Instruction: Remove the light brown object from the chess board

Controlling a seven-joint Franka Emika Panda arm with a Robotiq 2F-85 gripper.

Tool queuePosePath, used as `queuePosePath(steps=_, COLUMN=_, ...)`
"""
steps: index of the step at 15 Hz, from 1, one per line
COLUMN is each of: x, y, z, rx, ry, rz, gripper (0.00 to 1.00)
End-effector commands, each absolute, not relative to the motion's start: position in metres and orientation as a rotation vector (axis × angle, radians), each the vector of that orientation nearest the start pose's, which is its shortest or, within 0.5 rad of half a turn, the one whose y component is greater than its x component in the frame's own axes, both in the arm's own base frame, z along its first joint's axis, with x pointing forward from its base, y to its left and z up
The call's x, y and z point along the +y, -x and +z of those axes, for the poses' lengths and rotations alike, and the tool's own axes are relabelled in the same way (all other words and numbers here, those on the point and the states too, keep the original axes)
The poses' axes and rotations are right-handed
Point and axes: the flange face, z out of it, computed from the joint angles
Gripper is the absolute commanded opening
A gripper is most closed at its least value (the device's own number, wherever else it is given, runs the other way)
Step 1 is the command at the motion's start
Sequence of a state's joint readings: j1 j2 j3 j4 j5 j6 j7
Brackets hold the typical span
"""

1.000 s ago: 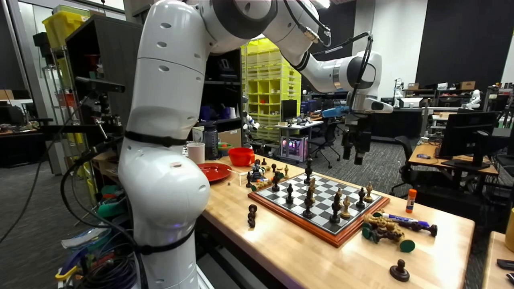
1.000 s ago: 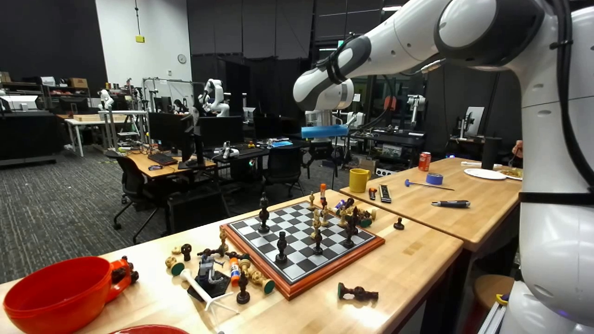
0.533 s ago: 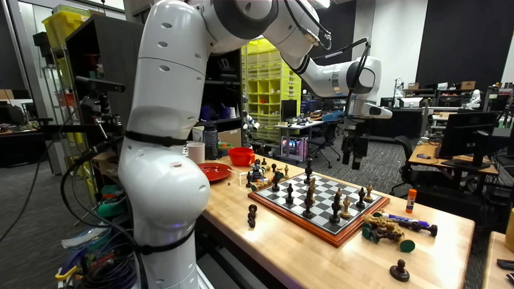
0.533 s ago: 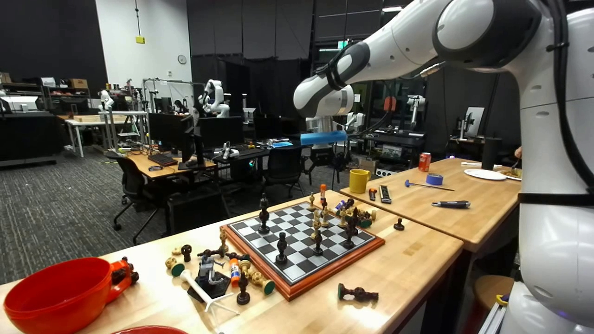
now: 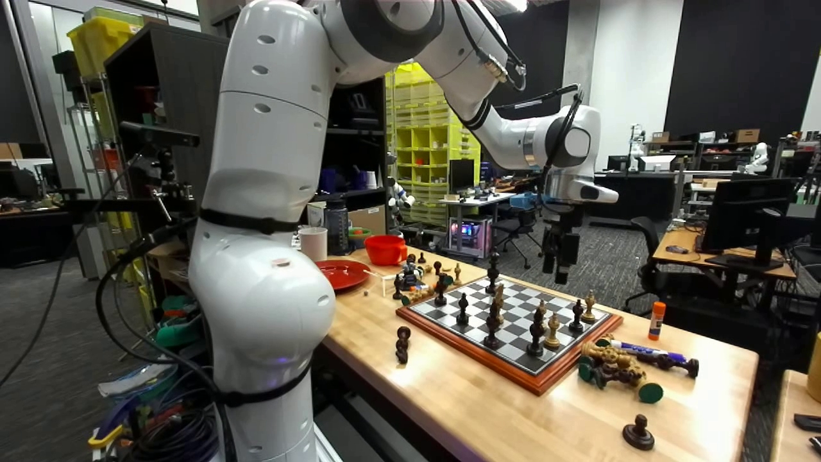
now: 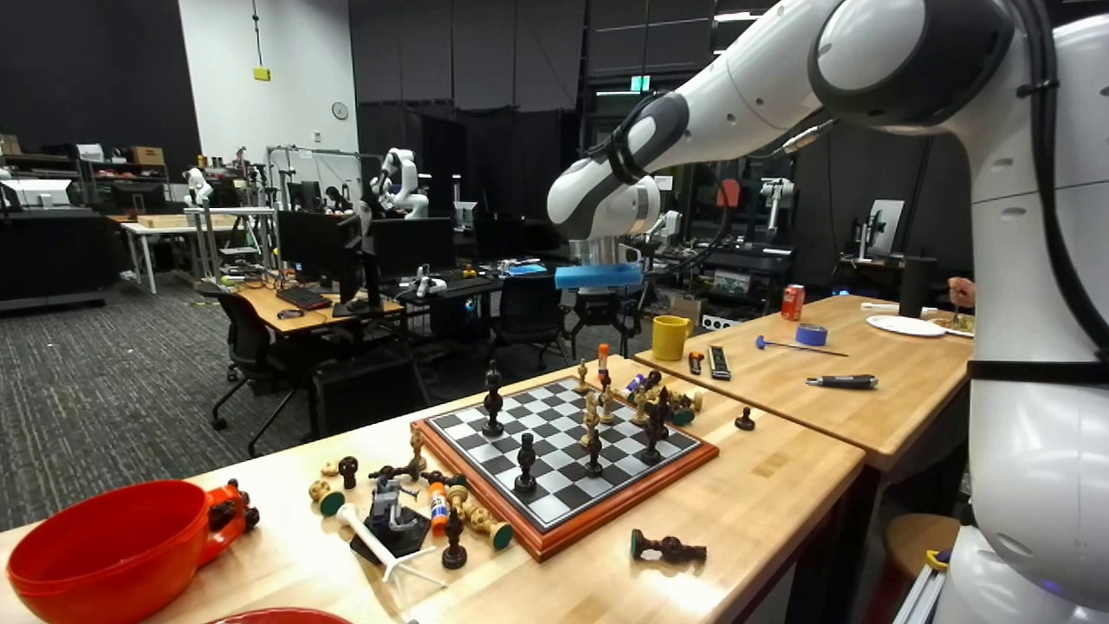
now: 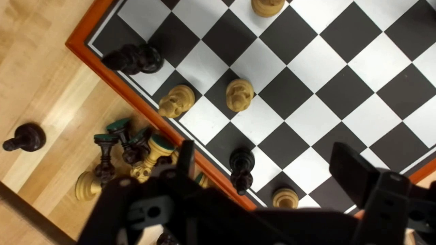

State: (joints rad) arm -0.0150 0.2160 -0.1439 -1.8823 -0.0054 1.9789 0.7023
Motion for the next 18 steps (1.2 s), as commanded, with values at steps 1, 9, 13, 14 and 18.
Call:
queuePosePath(steps=1, x=-0.087, y=-0.580, z=0.379, rx=1.360, ry=2.869, rz=0.159, gripper=1.00)
queuePosePath(steps=9, x=-0.079, y=-0.567, z=0.360, rx=1.370, ry=2.855, rz=0.231, gripper=1.00)
queuePosePath(steps=13, x=-0.077, y=-0.568, z=0.352, rx=1.366, ry=2.854, rz=0.214, gripper=1.00)
queuePosePath(steps=14, x=-0.077, y=-0.568, z=0.350, rx=1.363, ry=2.855, rz=0.204, gripper=1.00)
queuePosePath(steps=18, x=-0.075, y=-0.571, z=0.346, rx=1.353, ry=2.861, rz=0.163, gripper=1.00)
